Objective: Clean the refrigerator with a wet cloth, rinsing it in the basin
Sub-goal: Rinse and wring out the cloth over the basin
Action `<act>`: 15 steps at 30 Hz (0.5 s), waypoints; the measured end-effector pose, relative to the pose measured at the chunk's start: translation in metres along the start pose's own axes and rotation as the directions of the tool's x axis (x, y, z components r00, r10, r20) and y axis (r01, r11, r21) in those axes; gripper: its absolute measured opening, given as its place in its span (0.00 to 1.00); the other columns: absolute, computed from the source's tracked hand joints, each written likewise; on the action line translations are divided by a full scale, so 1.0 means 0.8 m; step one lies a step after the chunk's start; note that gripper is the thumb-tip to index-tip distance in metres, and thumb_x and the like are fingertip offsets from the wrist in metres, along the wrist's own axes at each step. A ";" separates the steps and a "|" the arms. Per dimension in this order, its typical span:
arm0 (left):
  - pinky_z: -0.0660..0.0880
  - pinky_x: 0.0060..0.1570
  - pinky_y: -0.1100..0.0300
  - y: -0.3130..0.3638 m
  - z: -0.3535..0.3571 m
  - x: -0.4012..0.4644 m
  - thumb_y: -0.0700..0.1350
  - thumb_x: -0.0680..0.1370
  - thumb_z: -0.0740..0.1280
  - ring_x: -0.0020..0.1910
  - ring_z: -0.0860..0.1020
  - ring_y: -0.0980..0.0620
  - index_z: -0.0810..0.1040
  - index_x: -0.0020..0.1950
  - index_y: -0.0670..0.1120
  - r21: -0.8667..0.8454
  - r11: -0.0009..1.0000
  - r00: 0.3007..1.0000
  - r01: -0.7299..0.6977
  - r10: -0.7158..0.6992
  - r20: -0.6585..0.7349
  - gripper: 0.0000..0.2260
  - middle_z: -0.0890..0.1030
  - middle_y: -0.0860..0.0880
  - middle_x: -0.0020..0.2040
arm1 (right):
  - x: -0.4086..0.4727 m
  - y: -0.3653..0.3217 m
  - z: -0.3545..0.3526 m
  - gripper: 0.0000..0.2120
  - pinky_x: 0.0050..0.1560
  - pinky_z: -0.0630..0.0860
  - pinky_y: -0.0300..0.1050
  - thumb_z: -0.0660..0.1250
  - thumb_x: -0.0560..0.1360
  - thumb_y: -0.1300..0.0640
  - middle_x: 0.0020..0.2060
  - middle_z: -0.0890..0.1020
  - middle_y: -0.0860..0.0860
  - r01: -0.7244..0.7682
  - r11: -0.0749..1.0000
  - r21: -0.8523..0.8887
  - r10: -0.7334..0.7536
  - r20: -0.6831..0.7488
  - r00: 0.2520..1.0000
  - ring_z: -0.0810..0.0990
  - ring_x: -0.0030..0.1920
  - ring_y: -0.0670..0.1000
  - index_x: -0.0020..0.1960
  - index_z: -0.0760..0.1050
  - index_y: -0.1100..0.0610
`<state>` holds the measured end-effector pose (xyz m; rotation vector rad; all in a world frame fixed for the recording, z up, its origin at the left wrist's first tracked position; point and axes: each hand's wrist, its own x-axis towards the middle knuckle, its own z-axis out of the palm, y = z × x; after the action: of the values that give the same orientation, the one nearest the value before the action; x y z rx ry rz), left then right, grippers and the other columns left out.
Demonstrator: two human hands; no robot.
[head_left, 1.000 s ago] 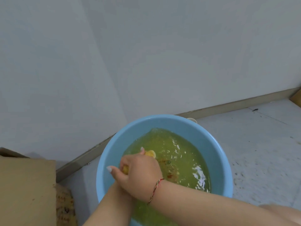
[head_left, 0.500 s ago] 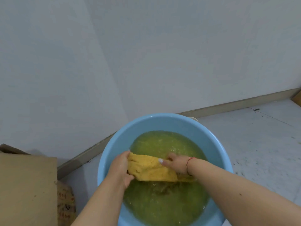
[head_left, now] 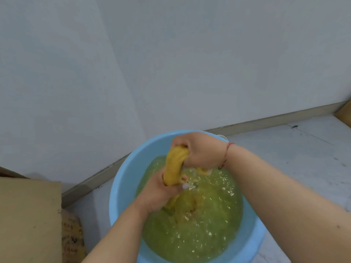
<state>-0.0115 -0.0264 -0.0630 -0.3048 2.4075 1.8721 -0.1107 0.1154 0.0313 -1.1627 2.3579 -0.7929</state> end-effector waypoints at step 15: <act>0.70 0.66 0.46 0.044 -0.008 -0.001 0.46 0.63 0.70 0.60 0.75 0.39 0.67 0.67 0.30 -0.896 0.419 0.989 0.145 -0.038 0.143 0.36 0.76 0.37 0.56 | -0.006 0.031 0.120 0.18 0.48 0.80 0.52 0.74 0.69 0.55 0.41 0.82 0.56 -0.425 0.127 0.896 0.237 0.388 0.891 0.81 0.41 0.53 0.54 0.77 0.62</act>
<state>-0.0174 -0.0246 -0.0279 -0.3541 0.9898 2.8508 -0.0684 0.1019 -0.0574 -0.0540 1.2641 -1.5764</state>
